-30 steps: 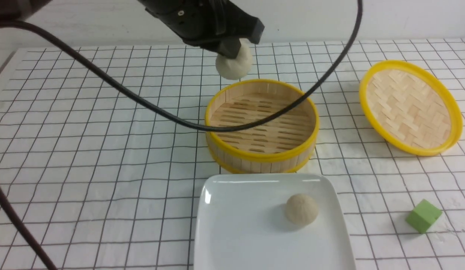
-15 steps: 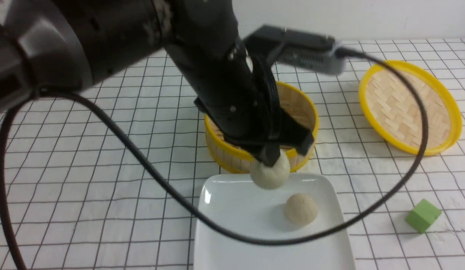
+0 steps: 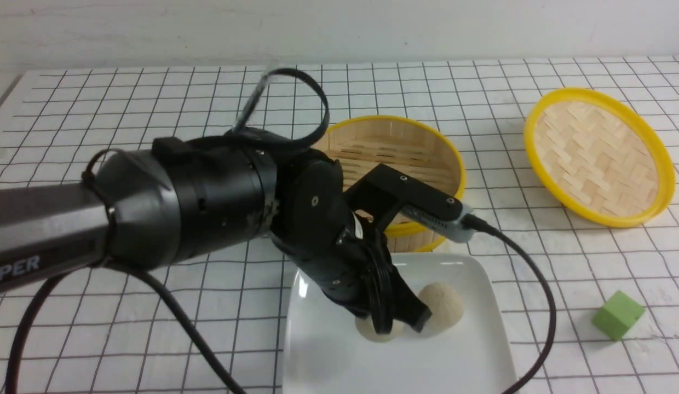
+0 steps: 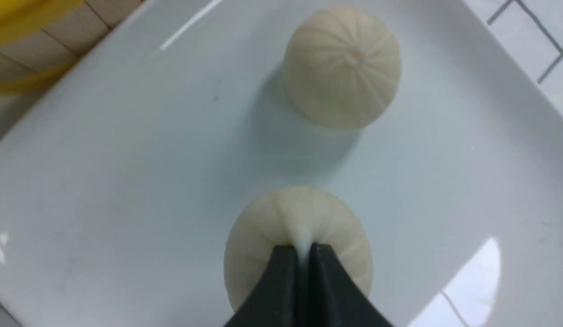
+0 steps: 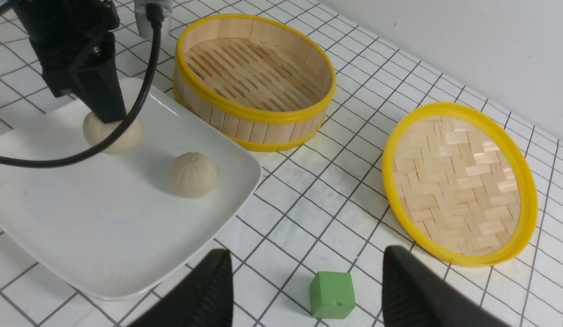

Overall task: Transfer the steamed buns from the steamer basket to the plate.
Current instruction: Use the left arm to put the steamed stuffed bun into the plate

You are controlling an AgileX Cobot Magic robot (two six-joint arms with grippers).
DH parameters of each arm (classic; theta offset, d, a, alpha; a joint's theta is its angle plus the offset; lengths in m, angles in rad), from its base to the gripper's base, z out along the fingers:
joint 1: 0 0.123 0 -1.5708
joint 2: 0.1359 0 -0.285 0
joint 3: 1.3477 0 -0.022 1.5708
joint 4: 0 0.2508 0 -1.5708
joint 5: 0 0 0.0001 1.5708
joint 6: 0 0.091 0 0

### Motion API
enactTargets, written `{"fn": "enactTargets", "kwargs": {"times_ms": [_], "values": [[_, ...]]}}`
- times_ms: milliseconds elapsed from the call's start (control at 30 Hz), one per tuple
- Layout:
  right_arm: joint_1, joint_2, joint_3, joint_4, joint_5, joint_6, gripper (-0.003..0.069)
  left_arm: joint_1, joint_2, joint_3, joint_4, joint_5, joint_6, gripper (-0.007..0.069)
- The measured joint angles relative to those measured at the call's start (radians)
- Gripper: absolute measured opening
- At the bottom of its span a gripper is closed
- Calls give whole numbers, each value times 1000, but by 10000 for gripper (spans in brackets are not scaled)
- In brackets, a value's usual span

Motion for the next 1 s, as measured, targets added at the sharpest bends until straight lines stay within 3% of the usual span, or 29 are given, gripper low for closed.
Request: {"fn": "enactTargets", "kwargs": {"times_ms": [433, 567, 667, 867, 1000], "values": [[0, 0, 0, 0, 3, 0, 442, 0, 121, 0, 111, -67, -1, 27], [0, 0, 0, 1, 3, 0, 442, 0, 121, 0, 169, -67, -60, 57], [0, 0, 0, 1, 3, 0, 442, 0, 120, 0, 232, -59, -98, 126], [0, 0, 0, 0, 3, 0, 442, 0, 77, 0, 324, -48, -189, 384], [0, 0, 0, 0, 2, 0, 442, 0, 7, 0, 343, -68, -243, 484]]}}
